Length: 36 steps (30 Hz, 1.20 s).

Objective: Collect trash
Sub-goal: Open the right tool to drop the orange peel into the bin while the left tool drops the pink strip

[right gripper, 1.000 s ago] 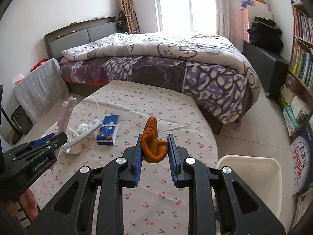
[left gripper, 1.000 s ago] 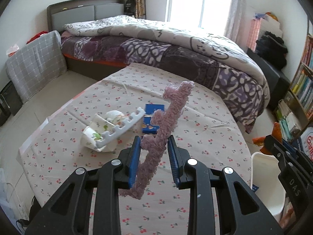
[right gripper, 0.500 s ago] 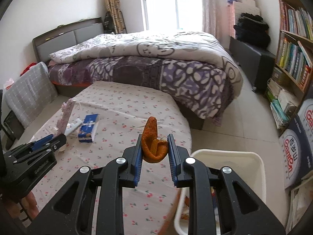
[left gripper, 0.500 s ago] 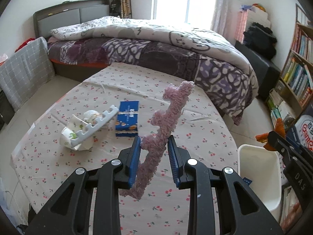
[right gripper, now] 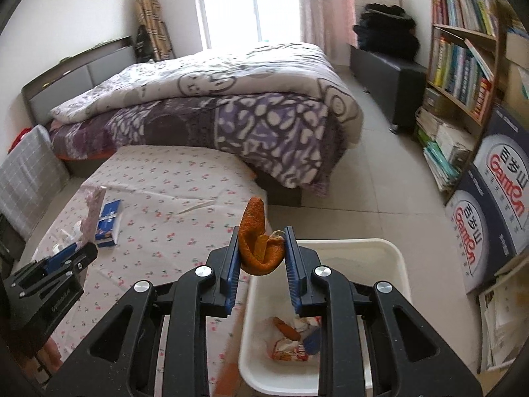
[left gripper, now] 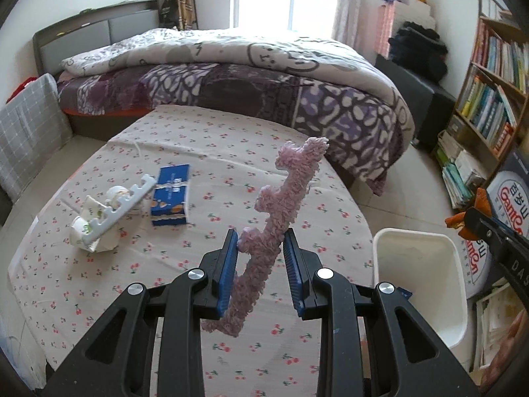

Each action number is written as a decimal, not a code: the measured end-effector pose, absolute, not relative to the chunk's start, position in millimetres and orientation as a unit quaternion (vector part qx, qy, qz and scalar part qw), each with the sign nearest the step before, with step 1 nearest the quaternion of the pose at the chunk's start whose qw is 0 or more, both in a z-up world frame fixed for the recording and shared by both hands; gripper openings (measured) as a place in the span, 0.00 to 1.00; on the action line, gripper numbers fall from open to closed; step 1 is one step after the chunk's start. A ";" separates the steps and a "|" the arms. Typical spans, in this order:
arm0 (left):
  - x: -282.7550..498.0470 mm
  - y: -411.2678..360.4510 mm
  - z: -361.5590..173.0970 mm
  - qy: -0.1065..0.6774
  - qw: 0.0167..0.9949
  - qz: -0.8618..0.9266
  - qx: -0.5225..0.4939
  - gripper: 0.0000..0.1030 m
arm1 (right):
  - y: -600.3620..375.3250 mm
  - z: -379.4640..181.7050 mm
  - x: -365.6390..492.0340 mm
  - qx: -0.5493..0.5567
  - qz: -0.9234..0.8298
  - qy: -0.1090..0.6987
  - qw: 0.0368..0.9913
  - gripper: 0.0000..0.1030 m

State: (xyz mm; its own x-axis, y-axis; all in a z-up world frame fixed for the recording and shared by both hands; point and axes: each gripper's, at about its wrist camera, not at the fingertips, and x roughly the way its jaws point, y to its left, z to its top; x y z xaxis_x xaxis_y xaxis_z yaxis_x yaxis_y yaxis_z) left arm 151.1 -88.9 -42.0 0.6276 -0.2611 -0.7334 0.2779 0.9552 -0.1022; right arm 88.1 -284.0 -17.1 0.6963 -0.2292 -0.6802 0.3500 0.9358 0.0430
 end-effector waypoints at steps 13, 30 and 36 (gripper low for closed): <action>130.7 -144.8 -41.8 0.403 0.892 -0.200 0.035 0.28 | -337.7 -15.5 61.9 0.137 -0.220 0.347 0.901 0.51; 97.9 -205.9 -46.5 0.407 0.872 -0.263 0.070 0.29 | -382.8 -6.8 32.2 0.178 -0.308 0.308 0.882 0.93; 91.8 -220.7 -47.4 0.418 0.859 -0.287 0.064 0.29 | -393.1 -7.7 25.2 0.194 -0.315 0.307 0.877 0.93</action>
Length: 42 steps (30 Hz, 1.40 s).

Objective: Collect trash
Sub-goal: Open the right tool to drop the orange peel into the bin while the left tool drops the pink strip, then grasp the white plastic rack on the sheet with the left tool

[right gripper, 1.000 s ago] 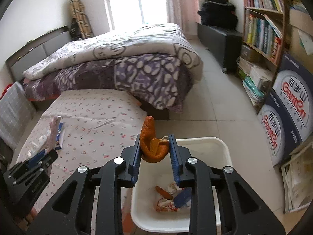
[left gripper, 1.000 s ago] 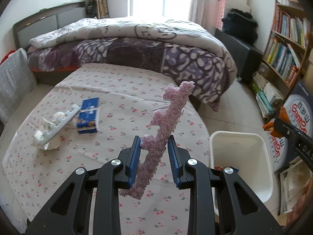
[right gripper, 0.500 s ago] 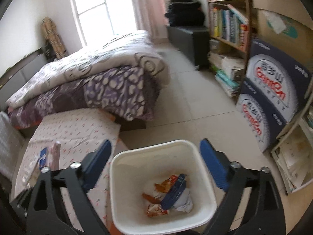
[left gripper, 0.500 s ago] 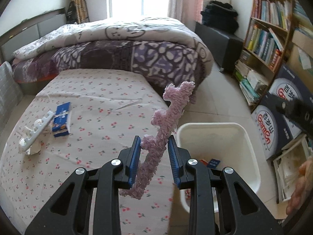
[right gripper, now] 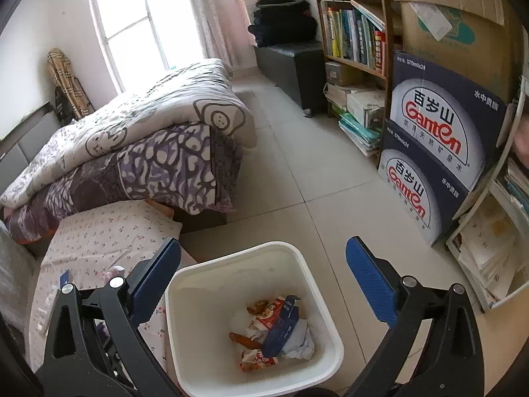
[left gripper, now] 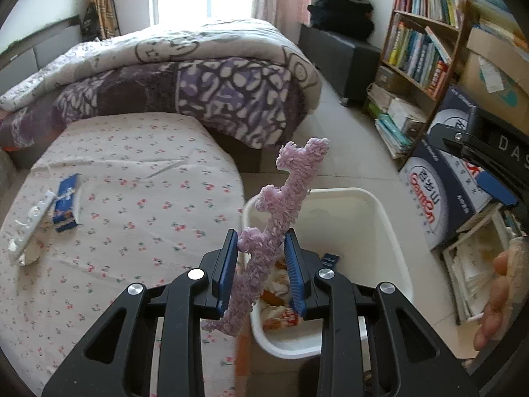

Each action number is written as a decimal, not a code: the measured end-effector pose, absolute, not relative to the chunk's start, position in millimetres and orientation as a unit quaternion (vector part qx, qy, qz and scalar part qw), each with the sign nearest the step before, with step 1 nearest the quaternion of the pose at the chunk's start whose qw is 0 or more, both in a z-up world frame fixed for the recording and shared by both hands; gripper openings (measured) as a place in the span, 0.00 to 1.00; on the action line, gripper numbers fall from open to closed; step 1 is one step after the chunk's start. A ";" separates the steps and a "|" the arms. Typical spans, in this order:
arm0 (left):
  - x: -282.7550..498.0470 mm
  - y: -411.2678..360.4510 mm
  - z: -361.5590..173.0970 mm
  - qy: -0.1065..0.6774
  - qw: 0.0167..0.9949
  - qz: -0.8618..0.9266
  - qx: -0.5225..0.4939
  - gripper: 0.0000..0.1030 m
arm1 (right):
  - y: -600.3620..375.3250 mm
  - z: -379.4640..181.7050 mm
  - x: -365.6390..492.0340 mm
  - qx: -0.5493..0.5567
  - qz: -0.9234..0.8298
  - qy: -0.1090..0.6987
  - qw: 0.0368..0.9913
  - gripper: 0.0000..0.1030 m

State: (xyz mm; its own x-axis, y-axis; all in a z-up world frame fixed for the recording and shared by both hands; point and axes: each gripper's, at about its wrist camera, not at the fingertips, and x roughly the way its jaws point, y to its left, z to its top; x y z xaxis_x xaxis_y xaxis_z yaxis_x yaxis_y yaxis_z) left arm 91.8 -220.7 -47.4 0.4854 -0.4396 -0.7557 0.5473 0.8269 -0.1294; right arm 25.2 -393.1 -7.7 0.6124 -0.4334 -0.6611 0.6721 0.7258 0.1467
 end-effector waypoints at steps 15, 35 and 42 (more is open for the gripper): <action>88.7 -230.8 -53.1 0.440 0.836 -0.322 0.061 0.65 | -396.7 -9.0 23.1 0.204 -0.317 0.307 0.874 0.93; 150.5 -110.9 -69.1 0.457 0.869 -0.172 0.080 0.71 | -314.0 -26.7 92.0 0.175 -0.245 0.370 0.879 0.93; 195.5 -46.7 -86.1 0.474 0.865 -0.071 0.144 0.73 | -277.4 -38.7 117.2 0.157 -0.216 0.395 0.879 0.93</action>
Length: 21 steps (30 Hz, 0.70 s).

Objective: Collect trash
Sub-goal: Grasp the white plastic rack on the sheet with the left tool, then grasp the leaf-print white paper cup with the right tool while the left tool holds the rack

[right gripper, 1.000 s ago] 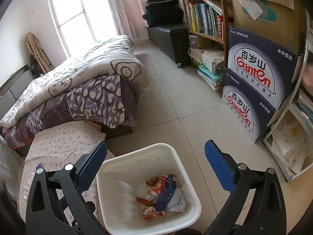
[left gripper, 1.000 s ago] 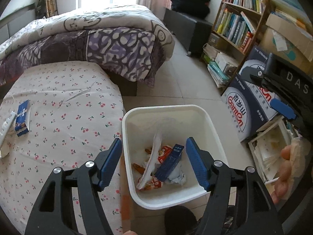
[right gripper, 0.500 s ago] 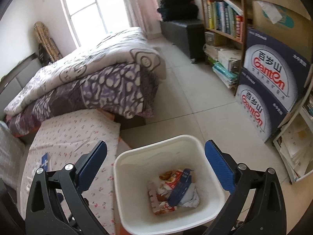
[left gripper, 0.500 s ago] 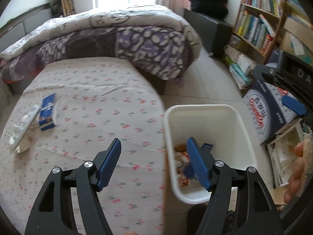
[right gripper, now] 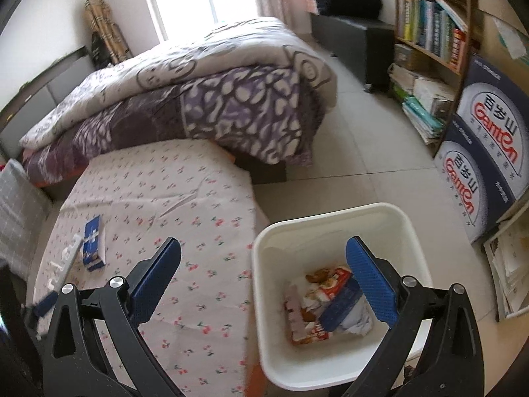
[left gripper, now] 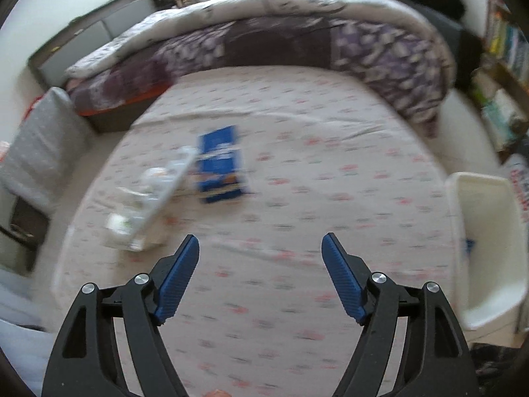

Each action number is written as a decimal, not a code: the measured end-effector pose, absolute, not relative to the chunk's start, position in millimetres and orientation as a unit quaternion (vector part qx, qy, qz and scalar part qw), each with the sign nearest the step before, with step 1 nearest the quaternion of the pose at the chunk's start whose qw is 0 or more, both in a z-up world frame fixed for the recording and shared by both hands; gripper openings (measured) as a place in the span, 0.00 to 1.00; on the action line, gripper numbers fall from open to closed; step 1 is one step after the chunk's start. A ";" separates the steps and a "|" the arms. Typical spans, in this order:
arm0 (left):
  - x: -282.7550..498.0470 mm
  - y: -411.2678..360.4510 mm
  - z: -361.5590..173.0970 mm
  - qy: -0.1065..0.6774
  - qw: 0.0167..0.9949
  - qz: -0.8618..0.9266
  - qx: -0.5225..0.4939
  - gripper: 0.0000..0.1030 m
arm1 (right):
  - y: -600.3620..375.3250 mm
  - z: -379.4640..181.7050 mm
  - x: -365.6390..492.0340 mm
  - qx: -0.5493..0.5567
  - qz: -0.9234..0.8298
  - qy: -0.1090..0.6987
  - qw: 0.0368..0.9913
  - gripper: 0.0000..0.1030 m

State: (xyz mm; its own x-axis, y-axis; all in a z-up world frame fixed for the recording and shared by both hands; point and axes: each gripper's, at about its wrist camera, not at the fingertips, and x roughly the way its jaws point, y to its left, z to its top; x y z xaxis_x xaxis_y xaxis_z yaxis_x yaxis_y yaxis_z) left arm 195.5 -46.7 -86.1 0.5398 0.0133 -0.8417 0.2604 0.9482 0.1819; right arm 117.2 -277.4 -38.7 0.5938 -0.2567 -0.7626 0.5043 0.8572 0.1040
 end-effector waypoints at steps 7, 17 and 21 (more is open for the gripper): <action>247.9 0.1 -109.0 0.474 0.859 0.004 0.193 0.73 | -249.2 -52.0 138.2 0.137 -0.197 0.417 0.876 0.93; 282.9 47.3 -135.2 0.512 0.844 -0.002 0.162 0.35 | -209.8 -72.4 167.1 0.135 -0.159 0.450 0.868 0.93; 275.5 62.3 -129.1 0.515 0.848 -0.031 0.122 0.27 | -191.3 -78.4 176.4 0.127 -0.144 0.458 0.868 0.93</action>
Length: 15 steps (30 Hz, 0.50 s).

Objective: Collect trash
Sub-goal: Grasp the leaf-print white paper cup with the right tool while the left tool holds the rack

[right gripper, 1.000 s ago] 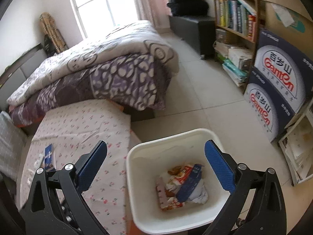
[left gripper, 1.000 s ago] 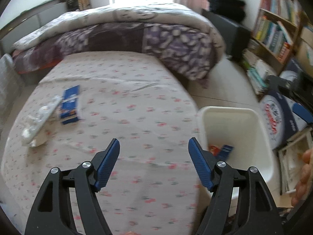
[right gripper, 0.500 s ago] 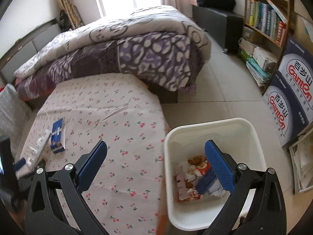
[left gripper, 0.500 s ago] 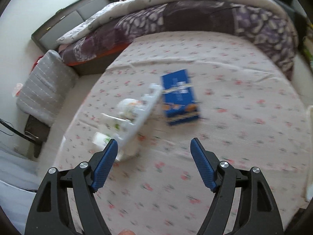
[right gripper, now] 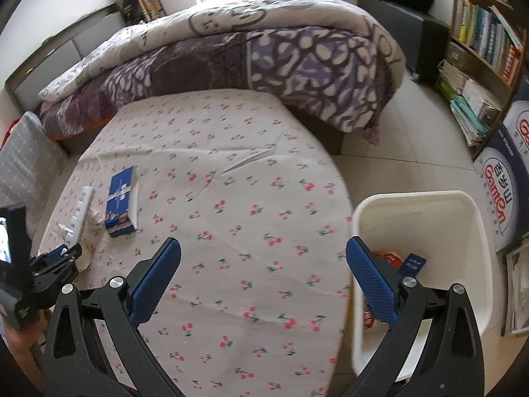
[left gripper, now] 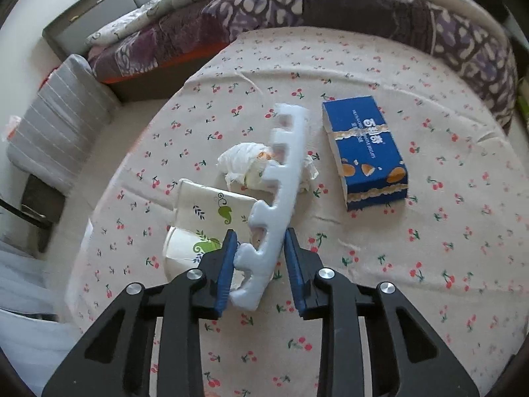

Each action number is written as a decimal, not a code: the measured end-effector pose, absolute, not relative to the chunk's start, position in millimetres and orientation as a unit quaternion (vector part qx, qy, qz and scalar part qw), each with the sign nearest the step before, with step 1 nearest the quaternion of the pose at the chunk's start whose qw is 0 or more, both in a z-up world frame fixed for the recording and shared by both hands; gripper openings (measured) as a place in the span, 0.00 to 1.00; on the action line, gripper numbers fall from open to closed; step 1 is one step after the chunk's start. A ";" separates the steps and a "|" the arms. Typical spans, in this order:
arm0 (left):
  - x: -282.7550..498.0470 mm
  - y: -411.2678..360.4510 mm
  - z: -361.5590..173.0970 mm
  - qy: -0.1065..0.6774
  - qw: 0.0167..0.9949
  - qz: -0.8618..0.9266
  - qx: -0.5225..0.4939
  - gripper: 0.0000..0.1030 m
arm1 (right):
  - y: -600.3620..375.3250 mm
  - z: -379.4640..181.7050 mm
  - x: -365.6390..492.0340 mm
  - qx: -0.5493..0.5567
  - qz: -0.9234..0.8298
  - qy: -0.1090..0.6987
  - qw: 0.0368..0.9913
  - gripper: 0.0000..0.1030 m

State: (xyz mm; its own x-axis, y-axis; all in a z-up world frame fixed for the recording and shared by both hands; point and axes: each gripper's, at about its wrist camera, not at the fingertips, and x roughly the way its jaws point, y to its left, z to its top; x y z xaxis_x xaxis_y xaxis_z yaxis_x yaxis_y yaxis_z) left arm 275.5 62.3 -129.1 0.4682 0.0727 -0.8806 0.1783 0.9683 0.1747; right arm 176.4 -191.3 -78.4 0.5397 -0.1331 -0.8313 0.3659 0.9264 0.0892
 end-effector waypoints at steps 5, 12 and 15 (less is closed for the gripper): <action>259.1 94.4 -94.9 0.499 0.864 -0.054 0.041 0.26 | -166.9 -82.7 183.9 0.108 -0.117 0.457 0.875 0.93; 230.2 170.4 -24.4 0.442 0.894 -0.025 -0.076 0.26 | -81.0 -84.5 194.5 0.000 0.010 0.418 0.908 0.93; 219.2 200.6 -6.5 0.423 0.899 -0.002 -0.114 0.27 | -27.5 -88.9 198.4 -0.078 0.078 0.393 0.913 0.93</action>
State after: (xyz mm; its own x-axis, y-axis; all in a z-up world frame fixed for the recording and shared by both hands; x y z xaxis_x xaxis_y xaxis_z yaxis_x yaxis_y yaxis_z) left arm 219.2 200.6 -6.5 0.6418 -0.0999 -0.7603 -0.0924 0.9742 -0.2060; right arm 198.4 -27.5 -88.9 0.6788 0.0805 -0.7299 -0.2035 0.9757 -0.0816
